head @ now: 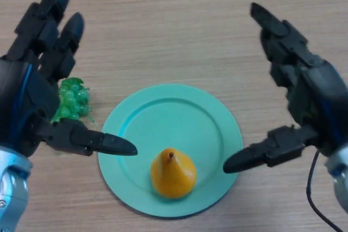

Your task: Pick up the yellow pear and place it on the plate

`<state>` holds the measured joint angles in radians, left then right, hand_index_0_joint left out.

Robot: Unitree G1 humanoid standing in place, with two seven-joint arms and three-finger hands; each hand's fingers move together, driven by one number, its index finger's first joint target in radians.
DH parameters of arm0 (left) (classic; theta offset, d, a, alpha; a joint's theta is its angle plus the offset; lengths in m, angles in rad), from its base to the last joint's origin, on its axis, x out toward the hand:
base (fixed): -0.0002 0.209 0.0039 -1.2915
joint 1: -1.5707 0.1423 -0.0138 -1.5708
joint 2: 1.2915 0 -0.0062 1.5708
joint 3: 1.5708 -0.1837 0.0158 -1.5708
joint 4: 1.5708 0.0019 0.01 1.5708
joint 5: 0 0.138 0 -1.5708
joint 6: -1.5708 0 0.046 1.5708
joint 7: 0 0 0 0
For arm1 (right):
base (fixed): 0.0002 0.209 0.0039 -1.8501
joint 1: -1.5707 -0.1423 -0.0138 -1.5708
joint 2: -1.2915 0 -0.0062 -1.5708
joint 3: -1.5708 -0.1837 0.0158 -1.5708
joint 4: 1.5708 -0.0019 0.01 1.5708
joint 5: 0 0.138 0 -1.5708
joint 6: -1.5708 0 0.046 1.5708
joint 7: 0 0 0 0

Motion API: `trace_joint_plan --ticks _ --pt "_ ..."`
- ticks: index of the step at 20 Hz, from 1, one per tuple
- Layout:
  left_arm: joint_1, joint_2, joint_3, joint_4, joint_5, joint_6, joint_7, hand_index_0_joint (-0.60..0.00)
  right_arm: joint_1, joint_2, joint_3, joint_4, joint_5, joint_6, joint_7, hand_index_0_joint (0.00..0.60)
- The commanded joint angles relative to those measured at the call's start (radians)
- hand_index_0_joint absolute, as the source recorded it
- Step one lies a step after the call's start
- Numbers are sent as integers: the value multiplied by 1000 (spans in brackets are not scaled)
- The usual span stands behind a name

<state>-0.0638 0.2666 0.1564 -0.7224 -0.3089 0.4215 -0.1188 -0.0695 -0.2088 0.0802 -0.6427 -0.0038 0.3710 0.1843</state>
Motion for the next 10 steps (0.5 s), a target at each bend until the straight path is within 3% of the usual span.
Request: trace_joint_plan --ticks 1,7,10 --pt "-52 27 35 -25 34 -128 39 0 21 -22 -97 -65 -12 -244 -7 0" --pt "0 23 70 -16 38 -202 -8 0 75 -25 -138 -53 -17 -334 -14 0" --pt "-7 38 85 -12 30 -169 -26 0 85 -28 -154 -46 -22 -352 -7 0"
